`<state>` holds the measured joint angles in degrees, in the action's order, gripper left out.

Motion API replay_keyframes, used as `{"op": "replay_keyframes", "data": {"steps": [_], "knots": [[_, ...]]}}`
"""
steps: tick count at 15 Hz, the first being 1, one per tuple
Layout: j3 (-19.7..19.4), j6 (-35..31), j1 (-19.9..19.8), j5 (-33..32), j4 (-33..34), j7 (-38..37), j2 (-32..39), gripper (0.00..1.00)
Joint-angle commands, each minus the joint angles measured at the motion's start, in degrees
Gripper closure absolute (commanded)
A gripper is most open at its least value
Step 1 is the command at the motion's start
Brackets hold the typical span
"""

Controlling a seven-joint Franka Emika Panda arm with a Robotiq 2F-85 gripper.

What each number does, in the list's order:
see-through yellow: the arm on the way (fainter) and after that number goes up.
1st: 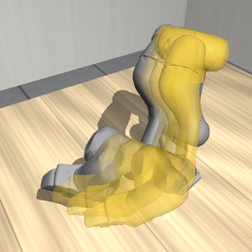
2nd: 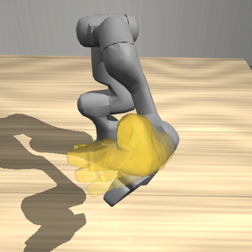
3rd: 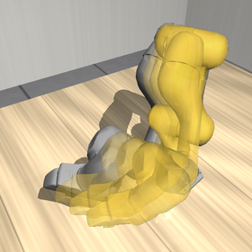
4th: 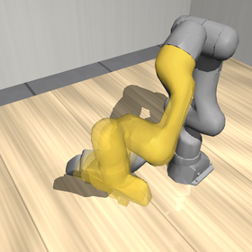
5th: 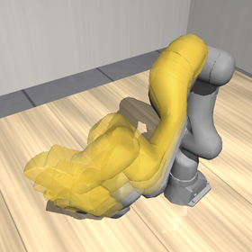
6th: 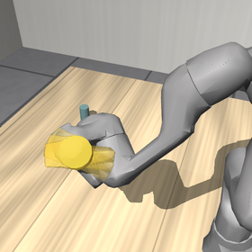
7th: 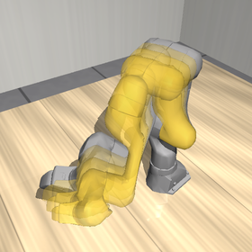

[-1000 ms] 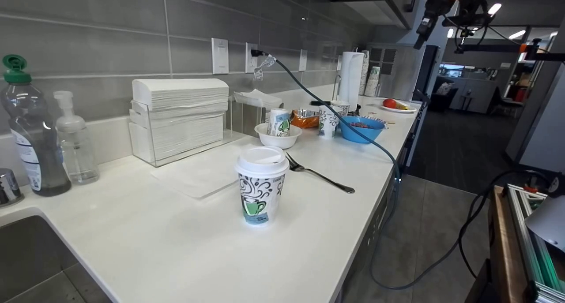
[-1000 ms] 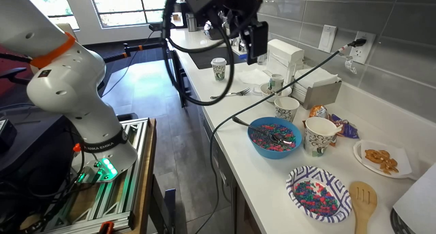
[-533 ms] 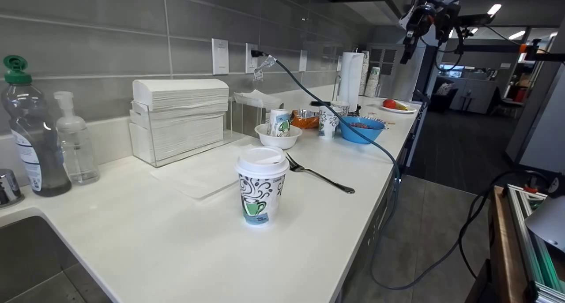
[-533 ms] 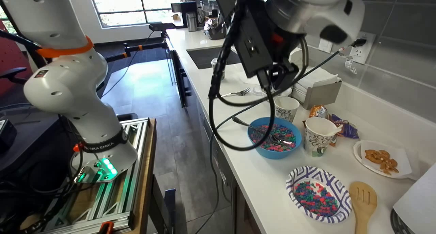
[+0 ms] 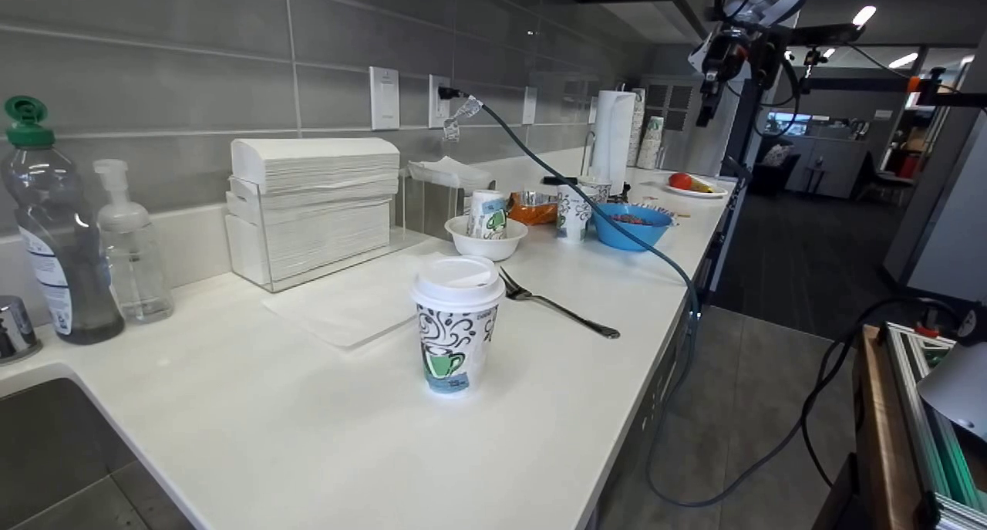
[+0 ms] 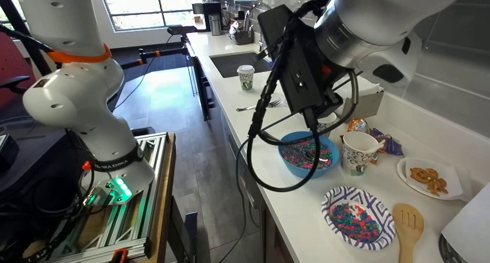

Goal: Pour the contents in the white and black bowl on the right into the blue bowl.

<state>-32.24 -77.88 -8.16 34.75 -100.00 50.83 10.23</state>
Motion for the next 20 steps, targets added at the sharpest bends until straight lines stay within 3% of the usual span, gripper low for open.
{"op": "replay_keyframes", "data": {"steps": [1,8,15,20], "knots": [[5.74,-0.17,-5.33,-0.79,0.36,-0.61,-0.37,0.0],[12.68,0.67,-13.72,3.48,9.82,9.16,9.56,0.0],[18.75,3.67,-22.19,6.76,25.11,7.37,25.27,0.0],[21.77,3.98,-27.25,7.9,34.17,0.82,33.46,0.0]]}}
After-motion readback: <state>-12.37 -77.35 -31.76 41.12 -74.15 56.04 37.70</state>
